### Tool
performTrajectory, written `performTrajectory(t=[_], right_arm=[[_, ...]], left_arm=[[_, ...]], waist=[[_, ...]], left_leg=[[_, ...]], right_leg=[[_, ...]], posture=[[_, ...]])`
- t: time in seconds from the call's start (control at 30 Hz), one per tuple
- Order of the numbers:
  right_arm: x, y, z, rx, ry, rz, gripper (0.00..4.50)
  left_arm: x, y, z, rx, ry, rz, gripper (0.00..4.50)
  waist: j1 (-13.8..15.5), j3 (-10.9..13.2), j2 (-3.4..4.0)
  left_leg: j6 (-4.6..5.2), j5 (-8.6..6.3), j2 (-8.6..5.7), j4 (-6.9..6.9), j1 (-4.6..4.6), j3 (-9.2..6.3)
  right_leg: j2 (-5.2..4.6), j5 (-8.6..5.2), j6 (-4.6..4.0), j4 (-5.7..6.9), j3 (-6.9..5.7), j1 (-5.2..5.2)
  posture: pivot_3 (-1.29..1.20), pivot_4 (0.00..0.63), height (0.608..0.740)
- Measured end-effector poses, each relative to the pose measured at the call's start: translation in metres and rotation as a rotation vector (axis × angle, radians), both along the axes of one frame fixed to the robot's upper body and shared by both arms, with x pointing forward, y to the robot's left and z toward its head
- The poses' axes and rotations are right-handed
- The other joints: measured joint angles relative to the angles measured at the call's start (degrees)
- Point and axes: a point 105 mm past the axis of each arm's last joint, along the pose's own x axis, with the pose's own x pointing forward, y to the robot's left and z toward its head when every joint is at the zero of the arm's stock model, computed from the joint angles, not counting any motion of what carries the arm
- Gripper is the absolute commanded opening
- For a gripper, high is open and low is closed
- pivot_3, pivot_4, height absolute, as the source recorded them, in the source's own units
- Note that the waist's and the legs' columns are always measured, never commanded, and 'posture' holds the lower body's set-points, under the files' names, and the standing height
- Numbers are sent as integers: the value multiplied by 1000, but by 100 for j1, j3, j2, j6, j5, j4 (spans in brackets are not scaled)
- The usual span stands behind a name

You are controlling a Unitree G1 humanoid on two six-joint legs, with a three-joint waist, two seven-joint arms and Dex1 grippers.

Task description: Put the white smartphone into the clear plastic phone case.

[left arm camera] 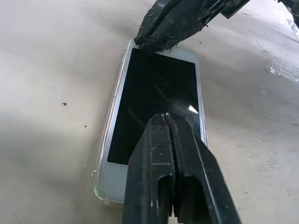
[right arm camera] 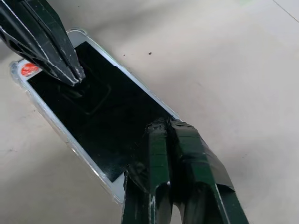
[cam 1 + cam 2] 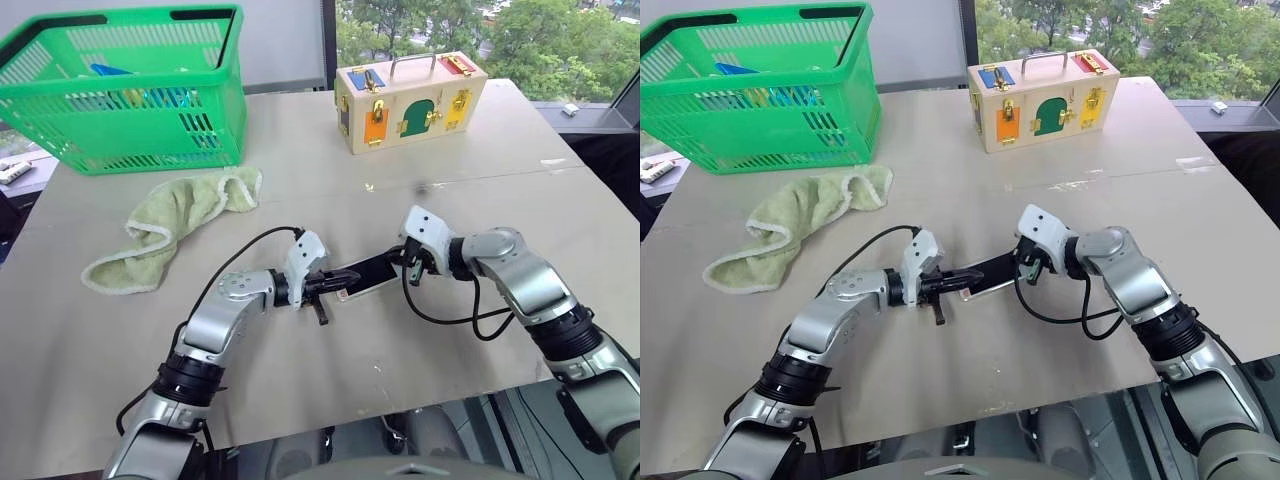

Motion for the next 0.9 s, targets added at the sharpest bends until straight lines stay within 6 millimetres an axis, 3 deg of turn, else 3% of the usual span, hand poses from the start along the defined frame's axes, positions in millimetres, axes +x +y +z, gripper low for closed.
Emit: performTrajectory(t=[0.37, 0.6, 0.9], right_arm=[[7, 1, -10, -39, 127, -39, 0], [10, -7, -23, -52, 190, -70, 0], [10, -7, -29, 34, 152, -85, 0]], left_arm=[[-1, 1, -5, 12, 1, 11, 36], [-3, 2, -9, 19, 11, 18, 36], [-3, 1, -12, 28, 12, 29, 36]], waist=[[-2, -63, -4], [8, -136, 3], [8, -199, 8]], left_leg=[[0, 0, 4, 7, 18, 0], [-4, -4, 13, -13, 97, -4], [-28, -18, 12, -17, 93, -7]], right_leg=[[-5, 0, -1, 16, 1, 12], [-33, -3, -1, -17, -16, 87], [-56, -2, 0, -29, -31, 91]], posture=[[0, 150, 740], [0, 150, 740], [0, 150, 740]])
